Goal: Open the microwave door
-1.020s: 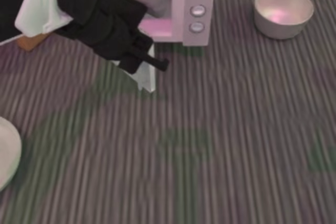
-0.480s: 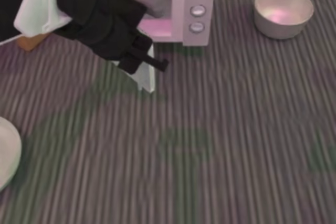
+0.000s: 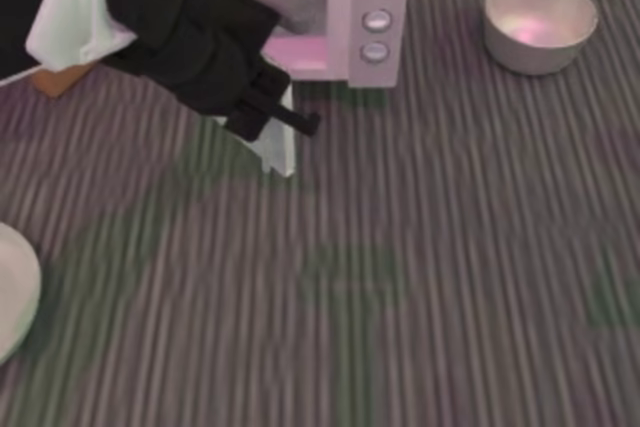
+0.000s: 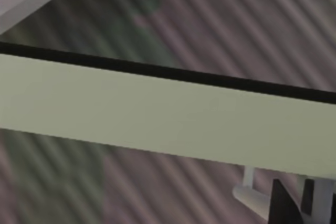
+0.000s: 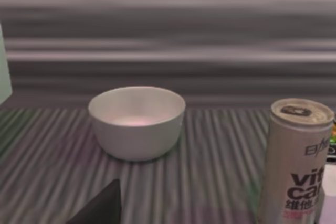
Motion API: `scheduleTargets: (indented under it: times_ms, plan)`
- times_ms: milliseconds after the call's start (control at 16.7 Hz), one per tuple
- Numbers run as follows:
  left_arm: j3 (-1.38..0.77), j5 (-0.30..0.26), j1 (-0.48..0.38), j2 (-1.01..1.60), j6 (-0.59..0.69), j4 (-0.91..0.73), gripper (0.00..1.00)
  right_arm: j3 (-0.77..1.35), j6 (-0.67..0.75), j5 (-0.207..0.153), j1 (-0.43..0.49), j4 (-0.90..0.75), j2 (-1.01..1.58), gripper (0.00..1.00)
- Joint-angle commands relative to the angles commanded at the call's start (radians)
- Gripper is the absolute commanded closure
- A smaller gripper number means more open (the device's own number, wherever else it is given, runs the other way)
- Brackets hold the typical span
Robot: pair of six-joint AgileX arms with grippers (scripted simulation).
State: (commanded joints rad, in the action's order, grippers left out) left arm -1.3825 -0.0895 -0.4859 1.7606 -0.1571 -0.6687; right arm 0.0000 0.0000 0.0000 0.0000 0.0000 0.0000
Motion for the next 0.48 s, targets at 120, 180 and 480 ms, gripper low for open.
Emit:
scheduleTargets:
  times_ms: [120,180,480]
  plan:
    - [0.000,0.000,0.000,0.000,0.000,0.000,1.00,0.000,0.000,0.000,0.000,0.000,0.000,0.00]
    - [0.000,0.000,0.000,0.000,0.000,0.000,1.00,0.000,0.000,0.000,0.000,0.000,0.000,0.00]
    - [0.010,-0.023,0.006,-0.011,-0.030,-0.002,1.00,0.000,0.000,0.000,0.000,0.000,0.000,0.00]
